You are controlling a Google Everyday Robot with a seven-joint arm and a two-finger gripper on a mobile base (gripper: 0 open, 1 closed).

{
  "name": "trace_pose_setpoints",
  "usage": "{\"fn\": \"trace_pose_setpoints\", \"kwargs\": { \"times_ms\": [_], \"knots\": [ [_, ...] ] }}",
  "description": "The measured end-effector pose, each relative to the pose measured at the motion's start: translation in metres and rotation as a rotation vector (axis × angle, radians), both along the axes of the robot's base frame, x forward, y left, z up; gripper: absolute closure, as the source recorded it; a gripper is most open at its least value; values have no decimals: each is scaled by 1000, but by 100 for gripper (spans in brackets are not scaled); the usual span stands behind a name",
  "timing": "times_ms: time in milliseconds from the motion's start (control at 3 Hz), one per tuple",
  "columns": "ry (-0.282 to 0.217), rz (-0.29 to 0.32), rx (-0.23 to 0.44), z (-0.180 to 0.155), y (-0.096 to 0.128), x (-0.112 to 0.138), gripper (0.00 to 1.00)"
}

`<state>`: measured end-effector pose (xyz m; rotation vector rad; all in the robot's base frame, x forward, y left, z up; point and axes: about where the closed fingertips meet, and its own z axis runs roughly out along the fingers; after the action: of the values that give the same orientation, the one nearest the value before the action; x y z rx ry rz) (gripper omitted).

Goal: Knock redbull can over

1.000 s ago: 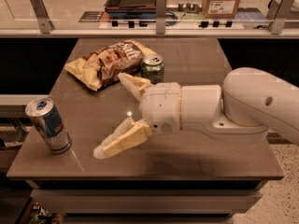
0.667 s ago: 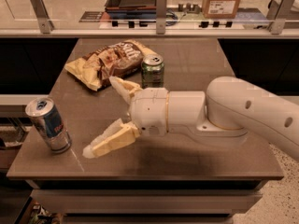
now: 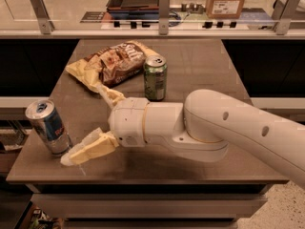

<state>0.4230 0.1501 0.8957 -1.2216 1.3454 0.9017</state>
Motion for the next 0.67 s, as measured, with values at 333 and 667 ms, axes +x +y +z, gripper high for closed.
{"fn": "trace_pose_setpoints", "kwargs": {
  "times_ms": [333, 667],
  "knots": [
    [-6, -53, -34, -4, 19, 2, 0],
    [-12, -85, -40, -9, 37, 8, 0]
  ]
}}
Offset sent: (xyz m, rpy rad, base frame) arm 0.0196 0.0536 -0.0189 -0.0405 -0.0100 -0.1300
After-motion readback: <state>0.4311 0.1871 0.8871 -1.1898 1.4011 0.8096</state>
